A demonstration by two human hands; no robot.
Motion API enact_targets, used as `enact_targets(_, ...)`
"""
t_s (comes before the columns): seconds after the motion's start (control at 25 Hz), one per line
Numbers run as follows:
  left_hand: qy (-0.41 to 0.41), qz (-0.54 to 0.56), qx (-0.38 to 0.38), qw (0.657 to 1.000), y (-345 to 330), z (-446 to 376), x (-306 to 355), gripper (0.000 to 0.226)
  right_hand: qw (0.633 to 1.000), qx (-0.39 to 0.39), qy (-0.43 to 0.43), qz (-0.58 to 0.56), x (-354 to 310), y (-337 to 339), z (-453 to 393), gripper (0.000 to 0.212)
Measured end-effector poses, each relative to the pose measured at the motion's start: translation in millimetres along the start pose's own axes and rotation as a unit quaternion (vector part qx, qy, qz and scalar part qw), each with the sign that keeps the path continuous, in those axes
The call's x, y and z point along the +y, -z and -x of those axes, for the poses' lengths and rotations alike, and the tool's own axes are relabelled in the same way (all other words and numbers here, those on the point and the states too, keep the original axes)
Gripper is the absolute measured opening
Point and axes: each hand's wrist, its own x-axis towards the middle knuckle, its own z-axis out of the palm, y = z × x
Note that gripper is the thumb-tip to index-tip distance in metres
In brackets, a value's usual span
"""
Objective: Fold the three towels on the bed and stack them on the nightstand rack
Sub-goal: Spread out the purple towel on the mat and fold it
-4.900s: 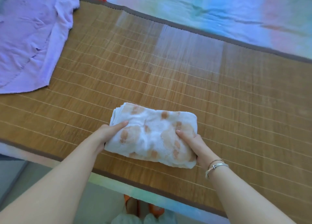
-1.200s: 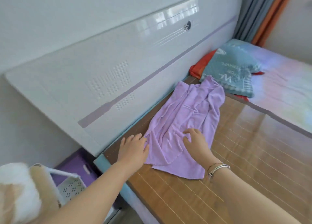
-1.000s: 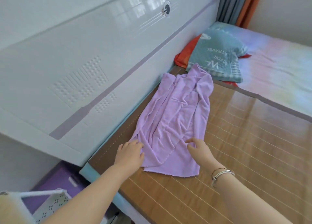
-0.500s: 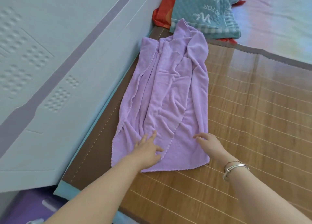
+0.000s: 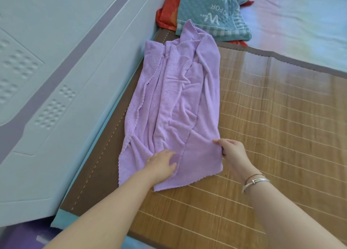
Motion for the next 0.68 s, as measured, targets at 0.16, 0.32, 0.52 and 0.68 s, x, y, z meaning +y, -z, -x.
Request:
enact_targets(0.16,-0.097,0.163,0.07,0.979,31,27,52,0.053,0.989,-0.009,-0.06,-0.136,-63,-1,50,0.028)
enact_targets(0.32,-0.138,0.272,0.14,0.942,89,54,113,0.027,0.973,-0.078,0.003,-0.218,-138,21,104,0.024)
enact_targets(0.52,-0.206,0.14,0.074,0.966,124,94,194,0.067,0.985,0.007,0.13,-0.114,-199,98,155,0.023)
enact_targets(0.68,-0.155,0.068,0.092,0.981,90,77,182,0.059,0.997,0.015,0.054,0.046,-125,104,141,0.024)
